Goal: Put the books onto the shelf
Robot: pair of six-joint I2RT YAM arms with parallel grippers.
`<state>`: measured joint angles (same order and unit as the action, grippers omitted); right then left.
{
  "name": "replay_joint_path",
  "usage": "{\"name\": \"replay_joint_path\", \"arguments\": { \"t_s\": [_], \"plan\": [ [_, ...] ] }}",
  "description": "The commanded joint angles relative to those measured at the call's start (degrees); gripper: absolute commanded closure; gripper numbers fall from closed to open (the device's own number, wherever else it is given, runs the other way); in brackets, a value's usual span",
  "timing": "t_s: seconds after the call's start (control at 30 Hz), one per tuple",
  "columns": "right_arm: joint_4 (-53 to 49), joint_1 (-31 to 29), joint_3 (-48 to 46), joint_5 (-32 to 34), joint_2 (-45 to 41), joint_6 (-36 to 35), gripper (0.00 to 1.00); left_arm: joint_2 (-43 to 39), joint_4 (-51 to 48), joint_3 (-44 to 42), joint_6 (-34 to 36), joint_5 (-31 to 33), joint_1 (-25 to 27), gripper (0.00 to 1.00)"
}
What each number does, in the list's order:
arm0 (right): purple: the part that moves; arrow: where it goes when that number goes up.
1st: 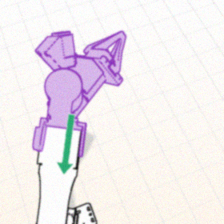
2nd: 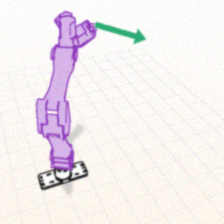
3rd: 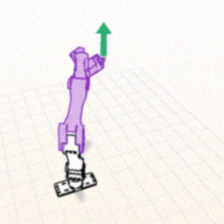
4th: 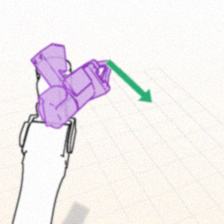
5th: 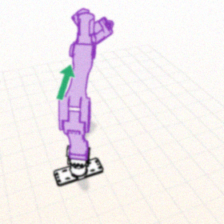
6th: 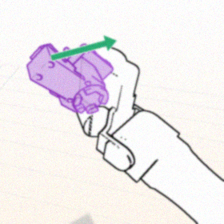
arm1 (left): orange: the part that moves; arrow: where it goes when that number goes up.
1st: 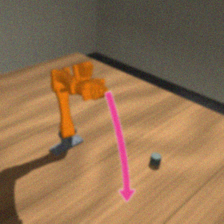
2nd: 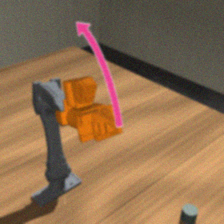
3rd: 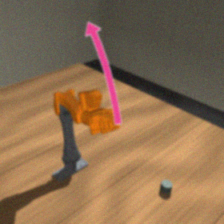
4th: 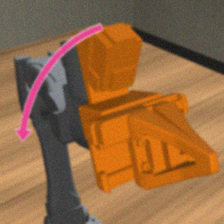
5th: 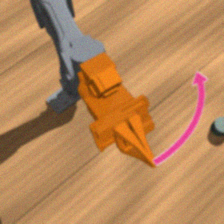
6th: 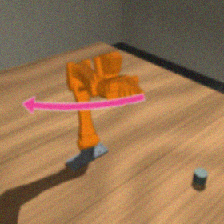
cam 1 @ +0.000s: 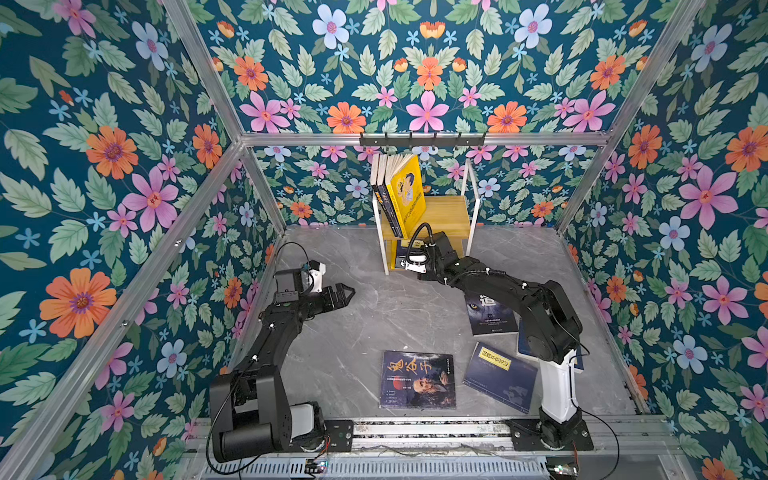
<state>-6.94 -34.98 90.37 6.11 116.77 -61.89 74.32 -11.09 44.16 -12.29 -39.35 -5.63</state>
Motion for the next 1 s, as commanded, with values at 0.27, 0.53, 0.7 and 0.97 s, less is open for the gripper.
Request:
{"name": "replay_joint_path", "arguments": {
  "t_s": [0.27, 0.53, 0.7, 0.97],
  "plan": [
    [-16.36, 2.97, 11.22, -11.6, 5.47, 9.87, 0.34, -0.3, -0.44, 0.67, -0.13, -0.46, -0.16, 0.0],
    [-17.38, 3.3, 14.63, -13.09, 9.01, 11.05, 0.34, -0.15, -1.08, 1.1, 0.42, -0.11, -0.17, 0.0],
    [-15.55, 3.71, 16.03, -10.4, 10.83, 11.23, 0.39, 0.14, -0.51, 0.83, 0.19, -0.19, -0.16, 0.0],
    [-13.58, 4.07, 16.99, -7.71, 12.26, 9.21, 0.46, 0.29, -0.68, 0.84, 0.25, -0.1, -0.26, 0.0]
  ]
}}
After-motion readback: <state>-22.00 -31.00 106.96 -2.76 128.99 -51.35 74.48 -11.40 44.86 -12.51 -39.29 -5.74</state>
